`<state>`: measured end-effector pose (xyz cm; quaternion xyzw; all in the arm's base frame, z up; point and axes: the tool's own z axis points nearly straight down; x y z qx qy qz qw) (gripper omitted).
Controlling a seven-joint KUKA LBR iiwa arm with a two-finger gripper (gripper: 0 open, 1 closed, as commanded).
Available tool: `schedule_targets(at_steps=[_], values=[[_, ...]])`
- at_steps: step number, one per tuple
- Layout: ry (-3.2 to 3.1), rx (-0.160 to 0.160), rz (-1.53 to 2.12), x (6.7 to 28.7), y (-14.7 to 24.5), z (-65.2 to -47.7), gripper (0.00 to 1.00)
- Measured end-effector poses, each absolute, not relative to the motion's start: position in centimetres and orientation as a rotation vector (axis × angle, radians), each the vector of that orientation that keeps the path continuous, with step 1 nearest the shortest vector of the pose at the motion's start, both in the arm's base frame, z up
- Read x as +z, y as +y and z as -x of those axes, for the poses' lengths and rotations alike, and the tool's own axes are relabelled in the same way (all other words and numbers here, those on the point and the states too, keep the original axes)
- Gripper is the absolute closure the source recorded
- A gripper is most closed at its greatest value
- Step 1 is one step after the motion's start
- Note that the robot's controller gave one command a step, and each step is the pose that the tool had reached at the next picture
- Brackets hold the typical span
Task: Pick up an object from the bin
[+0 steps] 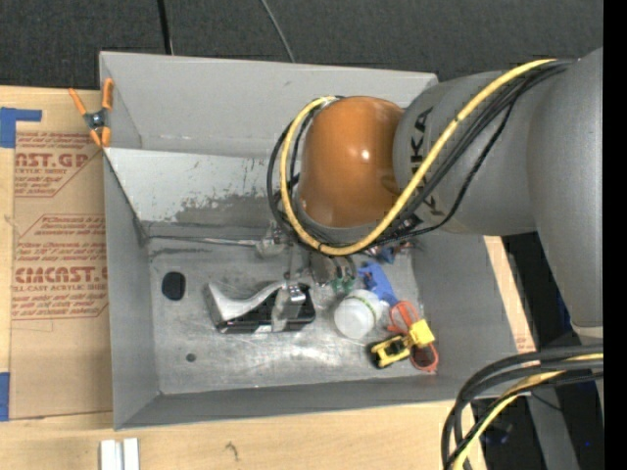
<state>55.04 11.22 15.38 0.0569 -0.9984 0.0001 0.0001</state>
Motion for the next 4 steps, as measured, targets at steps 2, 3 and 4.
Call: schedule_targets(at_steps=[2,3,4], values=[[-3.110,-0.004,-0.400,7.1,12.8,-55.9,0.00],[-3.106,-0.002,-0.381,7.4,13.3,-57.6,1.00],[-3.106,-0.002,-0.382,7.4,13.3,-57.6,1.00]])
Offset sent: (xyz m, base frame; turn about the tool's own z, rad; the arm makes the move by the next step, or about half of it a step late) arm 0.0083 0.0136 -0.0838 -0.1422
